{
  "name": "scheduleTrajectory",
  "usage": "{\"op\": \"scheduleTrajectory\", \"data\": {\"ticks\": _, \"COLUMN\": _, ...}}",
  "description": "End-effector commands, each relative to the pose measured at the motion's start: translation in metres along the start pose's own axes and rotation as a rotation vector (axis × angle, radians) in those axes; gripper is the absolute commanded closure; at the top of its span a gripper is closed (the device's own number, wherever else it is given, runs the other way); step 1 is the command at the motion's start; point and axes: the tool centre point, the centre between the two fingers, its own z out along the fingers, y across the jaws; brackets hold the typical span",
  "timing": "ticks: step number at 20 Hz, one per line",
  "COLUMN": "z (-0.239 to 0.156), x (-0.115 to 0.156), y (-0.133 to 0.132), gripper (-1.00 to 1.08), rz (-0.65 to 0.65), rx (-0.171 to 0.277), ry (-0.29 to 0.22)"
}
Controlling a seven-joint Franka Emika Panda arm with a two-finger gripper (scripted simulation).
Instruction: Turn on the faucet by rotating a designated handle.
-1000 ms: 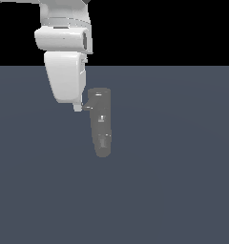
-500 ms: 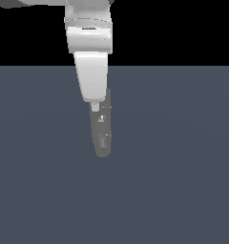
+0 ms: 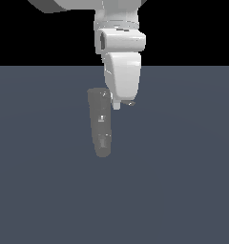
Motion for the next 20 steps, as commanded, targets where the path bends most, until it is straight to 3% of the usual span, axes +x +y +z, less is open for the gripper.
{"op": "scheduleTrajectory", "data": {"ticks": 1, "z": 0.000, "x": 0.000, "y": 0.000, "gripper": 1.08, "rz": 0.000, "rx": 0.000, "ry": 0.000}}
{"op": "scheduleTrajectory", "data": {"ticks": 20, "z": 0.000, "x": 0.059, "y": -0.048, "gripper": 1.08, "rz": 0.019, "rx": 0.000, "ry": 0.001}}
